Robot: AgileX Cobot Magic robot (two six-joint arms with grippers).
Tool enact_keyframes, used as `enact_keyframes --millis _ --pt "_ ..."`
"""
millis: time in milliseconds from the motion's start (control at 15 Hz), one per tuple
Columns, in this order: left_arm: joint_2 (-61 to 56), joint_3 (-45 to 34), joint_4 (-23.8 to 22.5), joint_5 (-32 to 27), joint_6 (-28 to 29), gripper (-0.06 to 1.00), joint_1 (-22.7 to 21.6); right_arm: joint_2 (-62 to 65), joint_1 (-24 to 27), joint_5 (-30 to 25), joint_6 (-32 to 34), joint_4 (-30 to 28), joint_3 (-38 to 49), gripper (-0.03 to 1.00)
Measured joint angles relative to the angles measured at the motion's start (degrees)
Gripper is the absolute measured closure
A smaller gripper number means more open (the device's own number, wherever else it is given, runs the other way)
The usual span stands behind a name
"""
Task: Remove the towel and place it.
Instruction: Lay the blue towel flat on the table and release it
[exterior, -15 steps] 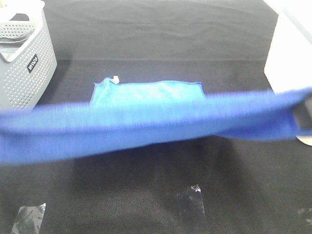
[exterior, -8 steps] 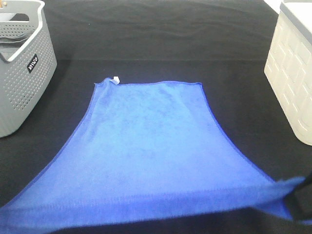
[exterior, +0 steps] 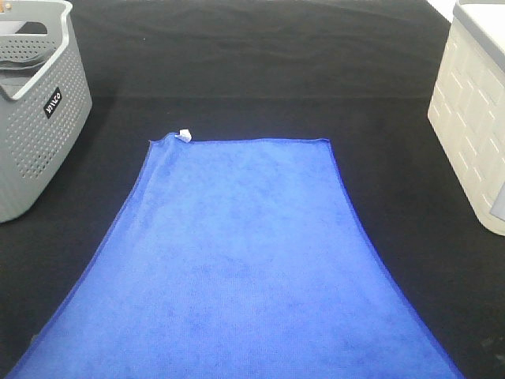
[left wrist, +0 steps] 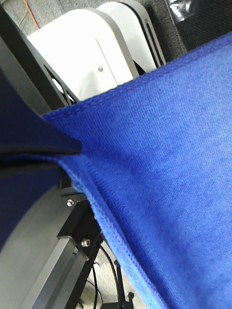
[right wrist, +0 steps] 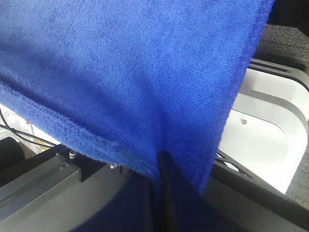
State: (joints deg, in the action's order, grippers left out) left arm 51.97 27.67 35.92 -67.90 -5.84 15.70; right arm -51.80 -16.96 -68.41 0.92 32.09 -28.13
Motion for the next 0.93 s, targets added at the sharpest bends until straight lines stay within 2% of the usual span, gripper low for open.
enact_keyframes --millis 333,533,933 --pt "6.93 0.0 0.0 -0.29 3.09 0.94 0.0 -4.53 0.06 -0.06 -0.06 0.17 0.0 0.94" --pt "17.53 0.0 0.0 -0.17 2.81 0.94 0.0 -14.84 0.06 0.06 -4.47 0.46 0.0 0.94" --pt "25.9 0.0 -0.11 2.64 1.43 0.94 0.0 -27.22 0.11 1.38 -9.0 0.92 0.0 0.94"
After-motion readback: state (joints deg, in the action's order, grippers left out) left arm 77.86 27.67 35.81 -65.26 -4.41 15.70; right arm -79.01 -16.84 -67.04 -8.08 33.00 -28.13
